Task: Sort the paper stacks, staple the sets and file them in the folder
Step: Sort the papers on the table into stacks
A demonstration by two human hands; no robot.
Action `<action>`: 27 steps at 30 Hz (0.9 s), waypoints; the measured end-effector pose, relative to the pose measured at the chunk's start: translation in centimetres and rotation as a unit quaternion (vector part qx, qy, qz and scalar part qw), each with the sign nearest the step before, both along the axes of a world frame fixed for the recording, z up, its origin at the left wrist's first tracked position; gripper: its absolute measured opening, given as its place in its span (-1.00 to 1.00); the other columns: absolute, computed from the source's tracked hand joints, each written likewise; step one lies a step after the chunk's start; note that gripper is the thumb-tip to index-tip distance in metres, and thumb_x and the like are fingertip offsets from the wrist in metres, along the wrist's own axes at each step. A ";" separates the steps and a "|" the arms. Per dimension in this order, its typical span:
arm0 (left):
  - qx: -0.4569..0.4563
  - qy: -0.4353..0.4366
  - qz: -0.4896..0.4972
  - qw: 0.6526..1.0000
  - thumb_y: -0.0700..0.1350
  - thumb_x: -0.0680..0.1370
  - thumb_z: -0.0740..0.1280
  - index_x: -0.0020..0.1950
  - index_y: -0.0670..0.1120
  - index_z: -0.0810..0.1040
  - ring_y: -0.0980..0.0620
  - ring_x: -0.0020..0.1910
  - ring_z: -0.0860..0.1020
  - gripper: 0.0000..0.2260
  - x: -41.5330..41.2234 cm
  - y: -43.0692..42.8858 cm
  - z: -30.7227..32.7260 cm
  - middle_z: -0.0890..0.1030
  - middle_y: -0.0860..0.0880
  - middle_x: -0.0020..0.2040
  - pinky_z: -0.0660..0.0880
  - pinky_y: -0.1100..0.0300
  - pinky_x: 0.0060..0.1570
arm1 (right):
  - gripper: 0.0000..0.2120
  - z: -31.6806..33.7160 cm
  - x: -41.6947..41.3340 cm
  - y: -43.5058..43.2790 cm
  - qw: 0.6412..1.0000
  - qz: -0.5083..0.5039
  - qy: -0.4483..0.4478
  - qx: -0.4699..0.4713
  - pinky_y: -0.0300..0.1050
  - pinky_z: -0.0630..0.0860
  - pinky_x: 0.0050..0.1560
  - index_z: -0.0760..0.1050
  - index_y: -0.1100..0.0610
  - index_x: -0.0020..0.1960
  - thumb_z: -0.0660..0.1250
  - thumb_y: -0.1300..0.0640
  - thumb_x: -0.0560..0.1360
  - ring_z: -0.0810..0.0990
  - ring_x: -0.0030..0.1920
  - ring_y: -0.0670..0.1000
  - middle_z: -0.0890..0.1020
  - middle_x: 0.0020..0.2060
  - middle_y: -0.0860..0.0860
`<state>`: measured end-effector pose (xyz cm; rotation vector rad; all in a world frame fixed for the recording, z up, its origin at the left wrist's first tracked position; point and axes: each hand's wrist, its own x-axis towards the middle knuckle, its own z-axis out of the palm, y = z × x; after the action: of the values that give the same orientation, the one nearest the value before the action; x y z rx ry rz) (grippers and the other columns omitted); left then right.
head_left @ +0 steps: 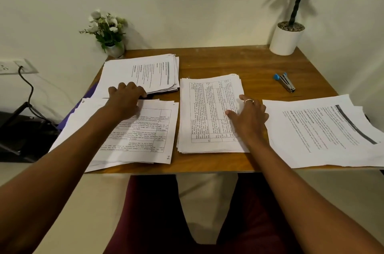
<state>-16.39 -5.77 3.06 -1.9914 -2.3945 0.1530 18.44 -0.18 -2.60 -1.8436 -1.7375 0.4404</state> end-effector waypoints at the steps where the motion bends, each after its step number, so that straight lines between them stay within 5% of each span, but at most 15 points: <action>1: 0.000 -0.004 0.005 1.000 -0.08 0.51 0.49 0.41 0.06 0.45 -0.20 0.37 0.37 -0.51 0.3 -0.1 -0.1 0.44 -0.11 0.38 0.29 -0.20 0.35 | -0.39 0.1 0.0 0.0 1.000 -0.003 -0.002 -0.004 0.15 0.27 0.42 0.40 -0.01 0.45 0.48 -0.16 0.48 0.35 0.44 0.12 0.42 0.46 0.07; 7: -0.032 -0.025 0.060 0.997 -0.05 0.54 0.47 0.40 0.03 0.45 -0.21 0.31 0.46 -0.55 0.9 -0.8 -0.3 0.46 -0.12 0.33 0.34 -0.25 0.34 | -0.34 0.2 0.5 0.9 0.999 0.008 0.030 -0.020 0.16 0.28 0.42 0.37 0.03 0.47 0.53 -0.08 0.46 0.36 0.44 0.13 0.42 0.45 0.08; 12: 0.084 -0.085 0.016 0.993 -0.12 0.57 0.40 0.29 0.00 0.55 -0.17 0.23 0.49 -0.71 3.4 -0.9 -0.3 0.51 -0.11 0.29 0.46 -0.17 0.21 | -0.42 0.2 0.3 0.3 0.999 -0.004 0.003 0.040 0.06 0.29 0.28 0.42 -0.03 0.45 0.52 -0.02 0.49 0.42 0.34 0.09 0.53 0.37 0.06; 17: 0.133 -0.296 0.014 0.946 -0.10 0.58 0.42 0.14 -0.06 0.64 0.05 0.05 0.52 -0.85 7.2 -0.5 0.1 0.57 0.00 0.12 0.45 0.16 -0.04 | -0.56 1.9 0.6 -0.7 0.981 0.067 0.181 0.023 -0.26 0.52 0.00 0.47 0.01 0.43 0.43 0.04 0.57 0.65 0.02 -0.08 0.63 0.23 -0.03; 19: 0.136 -0.357 0.026 0.924 -0.08 0.62 0.36 0.07 -0.10 0.65 0.11 -0.07 0.53 -0.87 8.4 -0.2 0.3 0.62 0.00 0.07 0.42 0.25 -0.15 | -0.68 2.7 0.9 -0.9 0.975 0.097 0.199 0.019 -0.27 0.57 -0.11 0.55 0.08 0.32 0.36 0.00 0.62 0.66 0.05 -0.07 0.65 0.21 -0.02; 22: 0.136 -0.406 0.035 0.903 0.03 0.63 0.32 -0.09 -0.20 0.60 -0.05 -0.15 0.58 -0.70 9.4 0.0 0.4 0.63 -0.15 -0.10 0.43 0.14 -0.16 | -0.73 4.0 1.2 -0.8 0.967 0.077 0.240 0.019 -0.17 0.59 -0.04 0.57 0.11 0.22 0.32 -0.04 0.64 0.65 0.09 -0.05 0.67 0.16 -0.03; 24: 0.127 -0.432 0.046 0.892 0.12 0.63 0.32 -0.17 -0.13 0.51 0.00 -0.24 0.54 -0.65 10.0 0.2 0.2 0.57 -0.07 -0.22 0.45 0.06 -0.17 | -0.75 4.8 1.7 -0.8 0.954 0.068 0.291 0.011 -0.20 0.61 -0.05 0.56 0.09 0.22 0.33 -0.03 0.63 0.66 0.07 -0.09 0.68 0.12 -0.07; 27: 0.136 -0.446 0.063 0.883 0.17 0.62 0.32 -0.02 -0.16 0.55 0.06 -0.19 0.54 -0.63 11.1 0.6 0.4 0.59 -0.06 -0.14 0.44 0.15 -0.17 | -0.87 5.9 2.2 -0.9 0.918 0.089 0.386 -0.002 -0.21 0.64 -0.04 0.57 -0.01 0.17 0.33 0.06 0.64 0.70 0.03 -0.16 0.71 0.04 -0.15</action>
<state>-5.33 -5.12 3.50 -2.0139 -2.7452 -1.2974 20.64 -1.11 3.28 -1.2408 -1.3290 1.0734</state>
